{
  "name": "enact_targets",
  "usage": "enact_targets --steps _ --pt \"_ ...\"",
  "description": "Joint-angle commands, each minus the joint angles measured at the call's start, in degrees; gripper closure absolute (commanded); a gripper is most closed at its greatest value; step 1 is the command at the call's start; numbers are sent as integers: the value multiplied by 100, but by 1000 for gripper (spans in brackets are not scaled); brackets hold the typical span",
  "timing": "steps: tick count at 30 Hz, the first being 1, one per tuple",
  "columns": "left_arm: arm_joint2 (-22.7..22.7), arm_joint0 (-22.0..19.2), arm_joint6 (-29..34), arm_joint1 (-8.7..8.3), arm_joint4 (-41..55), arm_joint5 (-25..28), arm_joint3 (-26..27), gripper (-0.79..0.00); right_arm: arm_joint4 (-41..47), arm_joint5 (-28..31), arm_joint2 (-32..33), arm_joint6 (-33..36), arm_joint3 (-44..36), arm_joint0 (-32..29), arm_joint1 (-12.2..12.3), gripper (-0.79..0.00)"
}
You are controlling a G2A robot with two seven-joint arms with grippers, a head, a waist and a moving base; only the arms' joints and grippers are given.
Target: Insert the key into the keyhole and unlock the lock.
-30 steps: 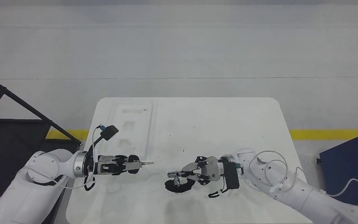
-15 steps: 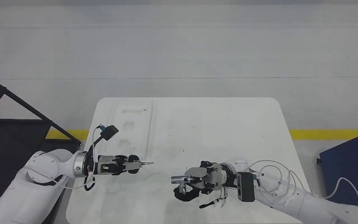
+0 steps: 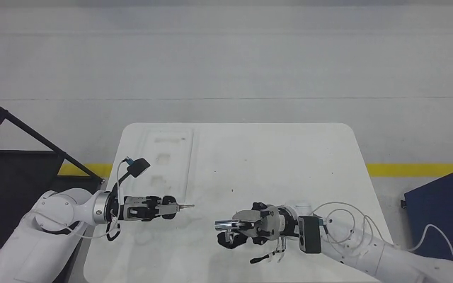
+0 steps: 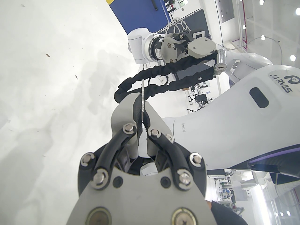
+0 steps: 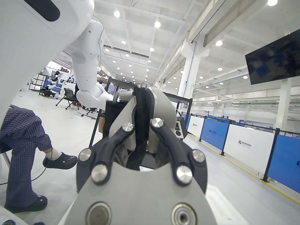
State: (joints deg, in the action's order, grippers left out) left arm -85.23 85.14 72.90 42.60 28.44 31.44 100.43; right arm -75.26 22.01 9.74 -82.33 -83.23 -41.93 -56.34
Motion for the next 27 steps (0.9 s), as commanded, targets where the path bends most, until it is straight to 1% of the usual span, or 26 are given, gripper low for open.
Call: enact_targets --steps 1,11,14,17,21,24,27 --pt "0 0 0 0 0 0 0 0 0 0 0 0 0 0 0 0" --pt "0 0 0 0 0 0 0 0 0 0 0 0 0 0 0 0" --pt "0 0 0 0 0 0 0 0 83 -51 141 274 65 -157 18 0" --pt "0 0 0 0 0 0 0 0 112 82 258 243 262 -297 22 0" --pt "0 0 0 0 0 0 0 0 150 189 346 195 503 -437 -55 0" --pt "0 0 0 0 0 0 0 0 156 81 323 85 385 -485 -137 0" --pt "0 0 0 0 0 0 0 0 294 -38 163 -35 224 -496 -199 0"
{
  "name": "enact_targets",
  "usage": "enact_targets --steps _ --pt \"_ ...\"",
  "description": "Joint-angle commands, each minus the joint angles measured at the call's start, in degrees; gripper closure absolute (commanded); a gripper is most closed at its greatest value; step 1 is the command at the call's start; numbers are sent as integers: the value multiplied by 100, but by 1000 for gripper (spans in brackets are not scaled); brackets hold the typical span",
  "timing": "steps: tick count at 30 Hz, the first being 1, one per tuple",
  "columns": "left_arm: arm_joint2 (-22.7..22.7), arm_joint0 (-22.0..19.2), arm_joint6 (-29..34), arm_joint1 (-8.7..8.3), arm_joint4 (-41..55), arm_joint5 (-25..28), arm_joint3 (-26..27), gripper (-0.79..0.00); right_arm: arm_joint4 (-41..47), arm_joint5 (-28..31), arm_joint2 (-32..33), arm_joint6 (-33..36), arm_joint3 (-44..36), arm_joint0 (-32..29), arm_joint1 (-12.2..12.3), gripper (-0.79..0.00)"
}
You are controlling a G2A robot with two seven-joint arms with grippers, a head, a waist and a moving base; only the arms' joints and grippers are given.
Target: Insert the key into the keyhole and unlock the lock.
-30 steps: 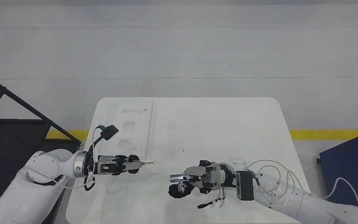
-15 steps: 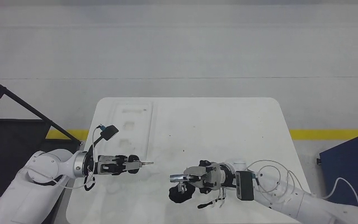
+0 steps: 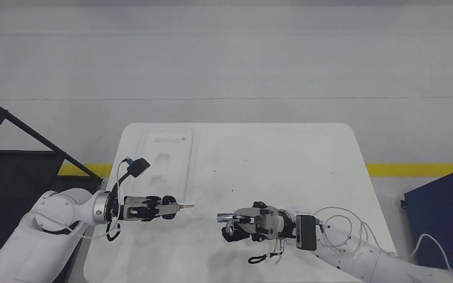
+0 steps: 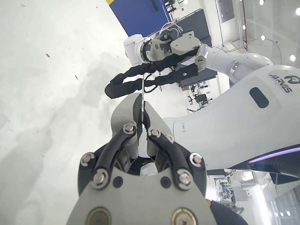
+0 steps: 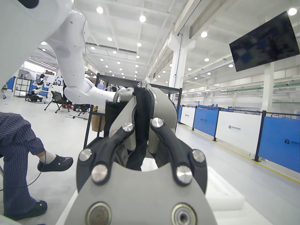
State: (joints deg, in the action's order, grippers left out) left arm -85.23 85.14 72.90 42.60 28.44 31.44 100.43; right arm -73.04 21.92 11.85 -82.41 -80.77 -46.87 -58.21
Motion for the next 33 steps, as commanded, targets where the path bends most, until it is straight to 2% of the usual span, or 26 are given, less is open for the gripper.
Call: enact_targets --steps 1,10,17,22,33 --pt "0 0 0 0 0 0 0 0 170 -52 -109 -50 -33 -1 -34 0" --pt "0 0 0 0 0 0 0 0 562 214 -211 216 481 21 -283 0" --pt "0 0 0 0 0 0 0 0 692 193 -211 194 749 -57 -407 0" --pt "0 0 0 0 0 0 0 0 645 24 -211 25 685 -184 -373 0" --pt "0 0 0 0 0 0 0 0 574 -187 -211 -187 246 -361 -108 0"
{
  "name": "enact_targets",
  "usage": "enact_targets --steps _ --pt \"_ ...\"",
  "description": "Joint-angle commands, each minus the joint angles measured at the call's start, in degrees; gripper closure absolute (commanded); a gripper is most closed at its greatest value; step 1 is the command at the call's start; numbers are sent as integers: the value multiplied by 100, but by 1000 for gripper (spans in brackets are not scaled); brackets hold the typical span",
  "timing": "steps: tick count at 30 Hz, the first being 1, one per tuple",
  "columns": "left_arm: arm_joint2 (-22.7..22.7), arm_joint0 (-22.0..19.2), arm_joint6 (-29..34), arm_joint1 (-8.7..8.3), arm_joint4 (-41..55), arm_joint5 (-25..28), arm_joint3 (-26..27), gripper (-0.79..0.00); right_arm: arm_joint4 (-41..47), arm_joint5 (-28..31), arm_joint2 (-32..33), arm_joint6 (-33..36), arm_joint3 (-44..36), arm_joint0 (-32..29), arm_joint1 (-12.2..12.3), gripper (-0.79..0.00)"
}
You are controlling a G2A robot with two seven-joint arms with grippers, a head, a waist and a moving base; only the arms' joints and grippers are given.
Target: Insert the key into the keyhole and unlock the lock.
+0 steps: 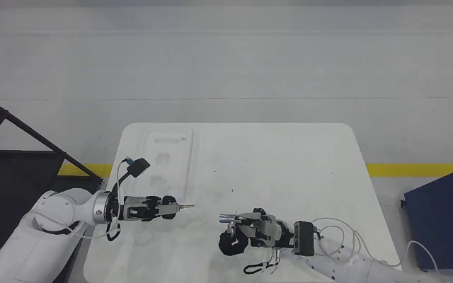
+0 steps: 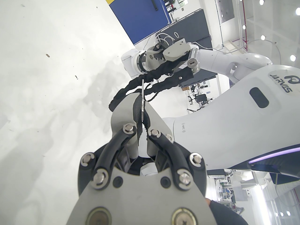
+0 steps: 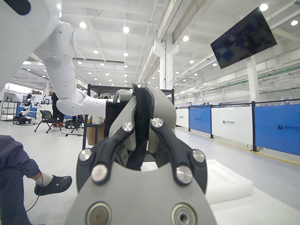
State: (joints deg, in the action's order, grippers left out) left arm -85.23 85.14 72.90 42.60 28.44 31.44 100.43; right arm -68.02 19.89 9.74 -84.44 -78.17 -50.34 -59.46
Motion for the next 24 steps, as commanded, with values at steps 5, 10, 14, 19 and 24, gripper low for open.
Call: enact_targets --steps 5,10,14,19,24 --pt "0 0 0 0 0 0 0 0 71 16 0 16 -13 -15 17 0" --pt "30 14 -108 10 11 -43 58 0 71 16 0 16 -13 -15 17 0" --pt "156 76 -349 57 202 229 211 0 71 16 0 16 -13 -15 17 0" --pt "397 100 -600 97 471 595 402 0 71 16 0 16 -13 -15 17 0" --pt "761 66 -722 43 305 719 741 0 71 16 0 16 -13 -15 17 0"
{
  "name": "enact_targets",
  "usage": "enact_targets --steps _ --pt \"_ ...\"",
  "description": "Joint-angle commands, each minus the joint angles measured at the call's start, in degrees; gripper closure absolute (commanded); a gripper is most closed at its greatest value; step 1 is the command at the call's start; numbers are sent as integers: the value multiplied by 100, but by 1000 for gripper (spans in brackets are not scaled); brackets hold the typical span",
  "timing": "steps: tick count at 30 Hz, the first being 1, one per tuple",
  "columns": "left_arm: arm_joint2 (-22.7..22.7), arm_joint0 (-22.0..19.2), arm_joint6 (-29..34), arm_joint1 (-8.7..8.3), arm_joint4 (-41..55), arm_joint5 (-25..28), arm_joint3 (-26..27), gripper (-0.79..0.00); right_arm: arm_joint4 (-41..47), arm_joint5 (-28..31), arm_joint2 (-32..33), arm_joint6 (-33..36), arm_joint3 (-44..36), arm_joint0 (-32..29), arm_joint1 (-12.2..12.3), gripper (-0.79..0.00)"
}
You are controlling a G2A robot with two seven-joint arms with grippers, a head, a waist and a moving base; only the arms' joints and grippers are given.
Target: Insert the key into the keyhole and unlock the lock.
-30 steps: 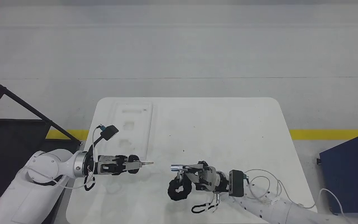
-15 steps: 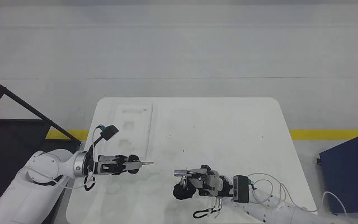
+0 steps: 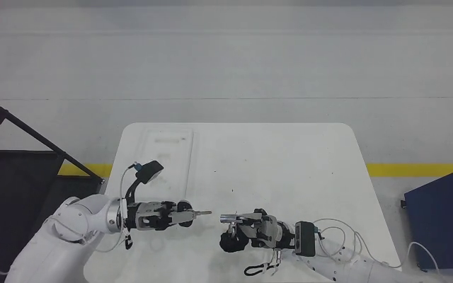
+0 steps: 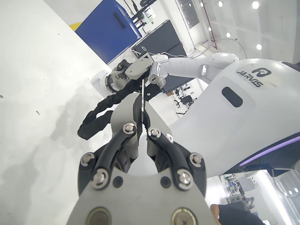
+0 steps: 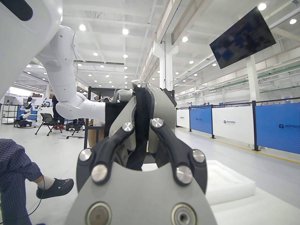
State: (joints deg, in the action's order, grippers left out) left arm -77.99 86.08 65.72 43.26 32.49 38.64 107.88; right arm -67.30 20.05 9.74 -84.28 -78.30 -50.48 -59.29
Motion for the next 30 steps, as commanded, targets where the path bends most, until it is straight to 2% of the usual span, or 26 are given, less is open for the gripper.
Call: enact_targets --steps 1,16,18,22,25,30 --pt "107 -24 -1 -49 -307 -5 44 0 0 0 0 0 0 0 0 0" --pt "74 -43 -77 -46 -425 25 83 0 0 0 0 0 0 0 0 0" --pt "-104 -52 -379 -43 -1424 370 411 0 0 0 0 0 0 0 0 0" --pt "-193 356 -1148 -57 -2778 1140 918 0 0 0 0 0 0 0 0 0" --pt "-323 584 -1611 -113 -3315 1603 840 0 0 0 0 0 0 0 0 0" --pt "-724 844 -2180 -117 -3992 1934 690 0 0 0 0 0 0 0 0 0"
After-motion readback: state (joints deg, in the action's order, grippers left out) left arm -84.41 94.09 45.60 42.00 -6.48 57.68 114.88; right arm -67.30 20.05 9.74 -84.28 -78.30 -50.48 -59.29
